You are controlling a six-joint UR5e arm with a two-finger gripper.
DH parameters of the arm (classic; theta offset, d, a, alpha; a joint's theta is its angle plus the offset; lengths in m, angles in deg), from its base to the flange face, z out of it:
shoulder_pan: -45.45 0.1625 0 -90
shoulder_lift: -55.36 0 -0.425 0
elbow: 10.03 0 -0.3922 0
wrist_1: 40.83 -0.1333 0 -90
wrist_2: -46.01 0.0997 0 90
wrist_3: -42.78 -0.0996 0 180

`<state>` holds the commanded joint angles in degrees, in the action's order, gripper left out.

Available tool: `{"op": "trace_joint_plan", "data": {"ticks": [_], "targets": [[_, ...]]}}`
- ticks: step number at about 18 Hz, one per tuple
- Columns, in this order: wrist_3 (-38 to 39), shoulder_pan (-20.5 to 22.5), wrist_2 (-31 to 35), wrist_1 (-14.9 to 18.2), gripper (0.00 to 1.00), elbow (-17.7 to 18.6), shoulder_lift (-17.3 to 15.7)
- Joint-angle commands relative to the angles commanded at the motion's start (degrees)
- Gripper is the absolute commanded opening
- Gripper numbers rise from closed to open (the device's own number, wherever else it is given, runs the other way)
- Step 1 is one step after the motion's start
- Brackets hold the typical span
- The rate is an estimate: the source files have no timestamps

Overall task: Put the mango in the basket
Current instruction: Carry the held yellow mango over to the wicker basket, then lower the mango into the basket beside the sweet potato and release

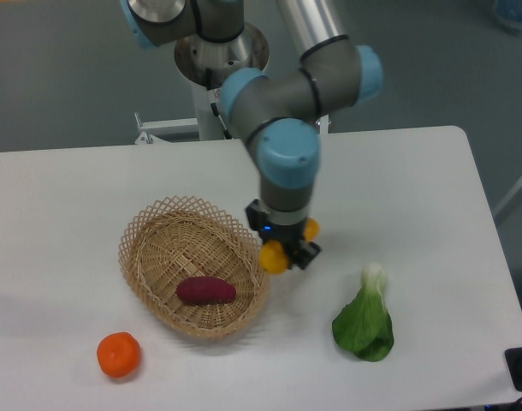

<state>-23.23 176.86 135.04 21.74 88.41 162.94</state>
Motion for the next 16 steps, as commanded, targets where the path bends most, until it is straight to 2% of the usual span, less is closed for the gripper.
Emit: {"op": "trace_joint_plan", "data": {"ticks": [7,11,16], "targets": [[2.2,-6.9,0.1,-0.2,0.6,1.8,0.7],[2.2,-8.2,0.0,-0.1,0.62,2.5,1.4],[2.3,-8.8,0.2,-0.4,0.73,3.9,1.7]]}}
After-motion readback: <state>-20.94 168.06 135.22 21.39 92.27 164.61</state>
